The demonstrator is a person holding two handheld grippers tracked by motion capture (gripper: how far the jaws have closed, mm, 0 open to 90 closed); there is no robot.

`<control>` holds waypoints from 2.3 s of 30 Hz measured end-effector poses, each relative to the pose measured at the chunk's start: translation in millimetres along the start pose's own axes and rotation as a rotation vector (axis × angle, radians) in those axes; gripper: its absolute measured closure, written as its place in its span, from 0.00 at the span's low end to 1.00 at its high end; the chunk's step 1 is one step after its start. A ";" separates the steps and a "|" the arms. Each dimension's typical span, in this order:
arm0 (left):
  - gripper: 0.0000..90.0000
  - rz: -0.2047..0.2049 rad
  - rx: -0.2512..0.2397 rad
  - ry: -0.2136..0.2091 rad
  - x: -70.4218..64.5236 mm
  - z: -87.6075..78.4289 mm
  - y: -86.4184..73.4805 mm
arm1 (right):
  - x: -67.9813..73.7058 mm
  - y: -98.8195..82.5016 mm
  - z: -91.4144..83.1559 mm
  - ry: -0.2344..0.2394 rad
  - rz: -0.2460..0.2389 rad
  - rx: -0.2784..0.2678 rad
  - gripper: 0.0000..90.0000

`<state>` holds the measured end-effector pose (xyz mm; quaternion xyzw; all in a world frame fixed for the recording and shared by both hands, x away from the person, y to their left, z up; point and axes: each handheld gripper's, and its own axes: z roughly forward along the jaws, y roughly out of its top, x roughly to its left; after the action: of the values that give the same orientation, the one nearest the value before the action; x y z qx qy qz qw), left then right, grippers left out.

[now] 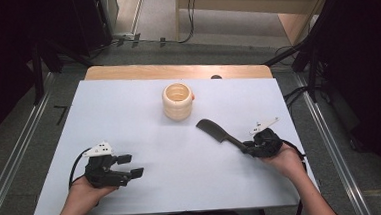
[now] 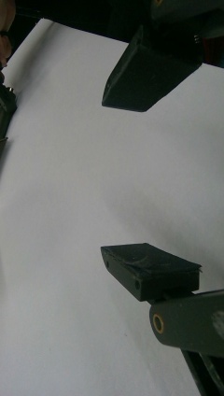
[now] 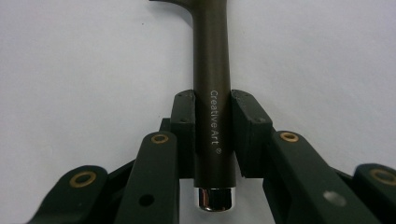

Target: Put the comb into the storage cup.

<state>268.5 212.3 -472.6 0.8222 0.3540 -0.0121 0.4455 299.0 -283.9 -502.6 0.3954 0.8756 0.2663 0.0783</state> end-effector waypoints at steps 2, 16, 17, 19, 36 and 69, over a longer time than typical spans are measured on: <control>0.27 -0.003 0.003 0.002 0.3 0.0 0.2 | -1.6 0.0 -1.2 0.014 0.011 -0.001 0.78; 0.27 -0.023 -0.008 0.004 -2.2 0.1 6.7 | 6.1 5.4 -27.0 0.081 0.081 -0.156 0.78; 0.27 -0.023 -0.007 0.003 -2.2 0.1 7.3 | 6.1 5.4 -27.0 0.081 0.081 -0.156 0.78; 0.27 -0.021 -0.006 0.003 -2.2 0.1 8.5 | 9.1 7.4 -28.5 0.093 0.084 -0.168 0.78; 0.27 -0.059 -0.011 0.012 -2.3 2.6 21.7 | 27.4 20.4 -40.7 0.104 0.133 -0.256 0.78; 0.27 -0.142 -0.047 0.068 0.6 -2.1 48.7 | 88.3 73.7 -29.9 0.071 0.135 -0.431 0.78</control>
<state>297.2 197.0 -436.4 0.7844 0.4265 -0.0072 0.4503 277.0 -191.0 -431.9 0.4175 0.7722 0.4656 0.1122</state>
